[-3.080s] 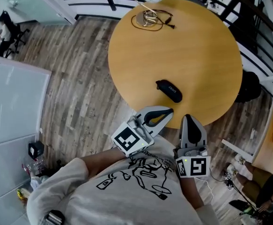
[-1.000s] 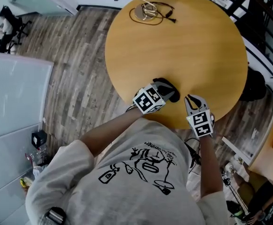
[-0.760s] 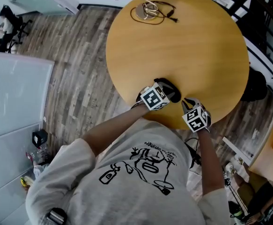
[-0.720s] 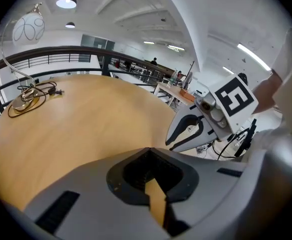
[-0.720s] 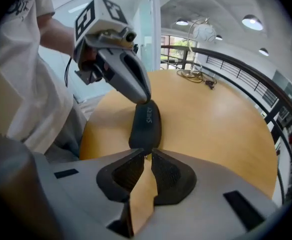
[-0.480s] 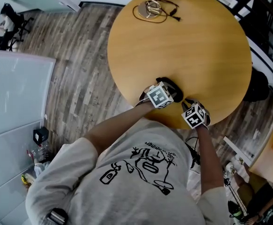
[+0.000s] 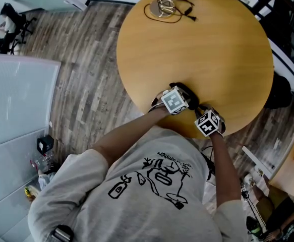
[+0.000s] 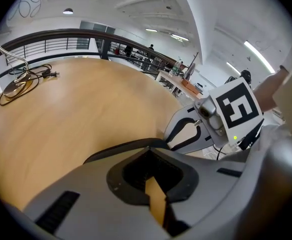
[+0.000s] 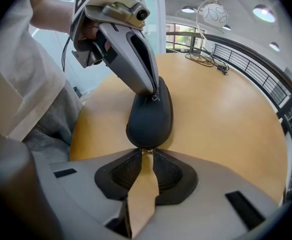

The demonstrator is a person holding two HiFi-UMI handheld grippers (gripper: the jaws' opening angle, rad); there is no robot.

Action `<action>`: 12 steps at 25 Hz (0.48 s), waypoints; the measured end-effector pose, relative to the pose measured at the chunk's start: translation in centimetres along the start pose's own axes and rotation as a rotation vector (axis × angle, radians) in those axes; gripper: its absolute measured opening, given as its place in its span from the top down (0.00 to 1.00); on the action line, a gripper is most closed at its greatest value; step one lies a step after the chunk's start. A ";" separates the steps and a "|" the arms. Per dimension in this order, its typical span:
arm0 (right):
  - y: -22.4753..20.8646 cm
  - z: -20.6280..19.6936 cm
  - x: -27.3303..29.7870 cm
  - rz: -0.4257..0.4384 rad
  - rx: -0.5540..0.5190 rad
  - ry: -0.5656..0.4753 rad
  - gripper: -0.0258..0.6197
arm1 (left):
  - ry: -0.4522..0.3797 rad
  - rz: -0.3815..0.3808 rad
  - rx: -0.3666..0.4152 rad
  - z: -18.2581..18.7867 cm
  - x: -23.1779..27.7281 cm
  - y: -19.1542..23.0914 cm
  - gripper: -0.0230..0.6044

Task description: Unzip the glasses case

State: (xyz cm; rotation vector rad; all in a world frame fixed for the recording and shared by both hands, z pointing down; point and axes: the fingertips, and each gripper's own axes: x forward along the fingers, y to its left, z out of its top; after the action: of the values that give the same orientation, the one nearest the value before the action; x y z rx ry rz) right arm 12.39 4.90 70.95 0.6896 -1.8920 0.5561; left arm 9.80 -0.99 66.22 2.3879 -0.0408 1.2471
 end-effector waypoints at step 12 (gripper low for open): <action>-0.5 0.0 0.1 0.013 -0.034 0.011 0.88 | 0.022 -0.032 -0.016 0.0 0.0 -0.1 0.95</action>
State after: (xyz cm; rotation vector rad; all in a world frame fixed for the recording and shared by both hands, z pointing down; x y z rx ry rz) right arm 12.75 4.55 71.08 0.6515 -1.8929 0.5339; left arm 9.80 -0.95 66.15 2.3524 -0.0057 1.2532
